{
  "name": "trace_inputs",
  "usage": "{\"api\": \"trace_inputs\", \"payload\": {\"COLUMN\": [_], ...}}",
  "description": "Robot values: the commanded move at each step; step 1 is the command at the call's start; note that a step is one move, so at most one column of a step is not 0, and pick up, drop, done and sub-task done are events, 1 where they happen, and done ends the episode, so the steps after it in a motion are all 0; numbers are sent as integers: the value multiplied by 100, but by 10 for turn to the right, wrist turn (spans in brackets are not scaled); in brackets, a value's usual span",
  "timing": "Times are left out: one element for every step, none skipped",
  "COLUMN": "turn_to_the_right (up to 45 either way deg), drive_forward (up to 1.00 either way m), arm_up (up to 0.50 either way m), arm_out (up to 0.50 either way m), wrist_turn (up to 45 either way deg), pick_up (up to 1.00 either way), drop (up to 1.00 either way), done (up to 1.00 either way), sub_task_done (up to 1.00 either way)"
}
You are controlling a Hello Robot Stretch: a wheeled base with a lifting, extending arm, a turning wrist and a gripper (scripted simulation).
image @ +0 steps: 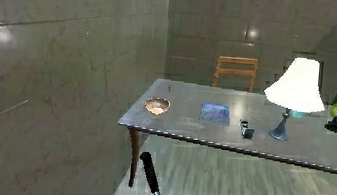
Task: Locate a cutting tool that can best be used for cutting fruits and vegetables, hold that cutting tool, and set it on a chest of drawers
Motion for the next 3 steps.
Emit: {"api": "trace_inputs", "payload": {"turn_to_the_right": [120, 0, 450], "drive_forward": [0, 15, 0], "arm_up": [0, 0, 0], "arm_out": [0, 0, 0], "wrist_turn": [0, 0, 0], "pick_up": [0, 0, 0], "drop": [0, 0, 0], "done": [0, 0, 0], "sub_task_done": [0, 0, 0]}}
